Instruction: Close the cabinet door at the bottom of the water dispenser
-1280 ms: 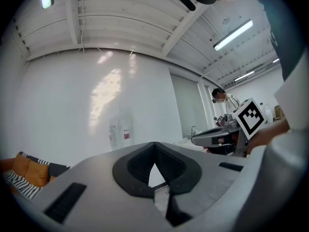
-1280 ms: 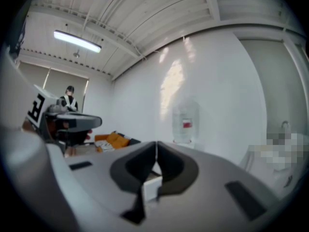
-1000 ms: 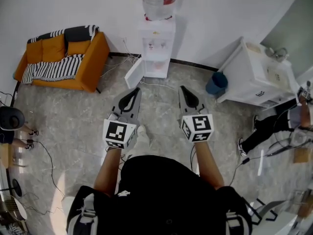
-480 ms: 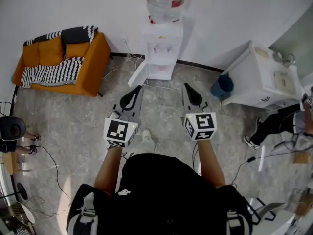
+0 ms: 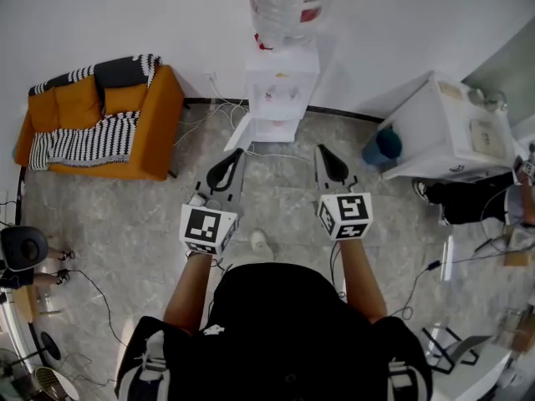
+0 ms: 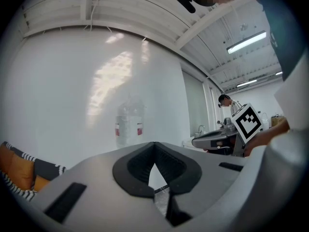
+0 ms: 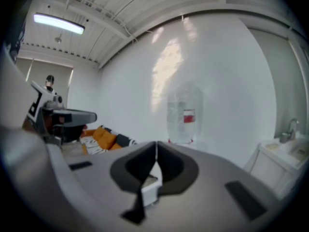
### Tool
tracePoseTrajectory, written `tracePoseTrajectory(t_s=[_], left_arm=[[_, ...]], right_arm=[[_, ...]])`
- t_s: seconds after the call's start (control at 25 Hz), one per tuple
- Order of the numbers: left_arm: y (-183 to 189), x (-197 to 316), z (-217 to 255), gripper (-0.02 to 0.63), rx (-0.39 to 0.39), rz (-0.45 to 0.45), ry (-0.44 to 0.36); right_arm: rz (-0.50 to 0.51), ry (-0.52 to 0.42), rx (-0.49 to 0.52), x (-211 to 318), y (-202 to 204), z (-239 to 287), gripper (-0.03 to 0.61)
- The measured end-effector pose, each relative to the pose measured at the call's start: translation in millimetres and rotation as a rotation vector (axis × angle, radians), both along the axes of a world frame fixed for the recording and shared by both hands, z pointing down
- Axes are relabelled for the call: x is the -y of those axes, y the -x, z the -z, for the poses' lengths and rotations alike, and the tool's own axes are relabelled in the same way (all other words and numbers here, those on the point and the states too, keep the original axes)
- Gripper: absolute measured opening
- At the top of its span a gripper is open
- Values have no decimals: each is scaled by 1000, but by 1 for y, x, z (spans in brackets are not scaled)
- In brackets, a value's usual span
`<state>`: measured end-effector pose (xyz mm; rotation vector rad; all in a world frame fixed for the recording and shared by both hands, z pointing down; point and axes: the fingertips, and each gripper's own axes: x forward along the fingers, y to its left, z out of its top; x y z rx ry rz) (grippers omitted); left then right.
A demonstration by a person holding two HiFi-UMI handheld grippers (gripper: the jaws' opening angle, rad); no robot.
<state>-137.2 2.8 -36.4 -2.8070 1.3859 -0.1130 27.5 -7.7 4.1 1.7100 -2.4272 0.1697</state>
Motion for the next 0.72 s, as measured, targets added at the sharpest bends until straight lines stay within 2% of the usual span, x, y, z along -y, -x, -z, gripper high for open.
tracePoseTrajectory(t_s=[0.28, 0.56, 0.72], left_arm=[[15, 29, -23, 9, -57, 14, 62], [6, 49, -44, 9, -24, -20, 102], [-7, 62, -57, 9, -16, -25, 117]], right_arm=[[-45, 21, 9, 26, 3, -9, 35], [-65, 36, 36, 50, -10, -26, 34], [-32, 28, 27, 58, -13, -34, 34]])
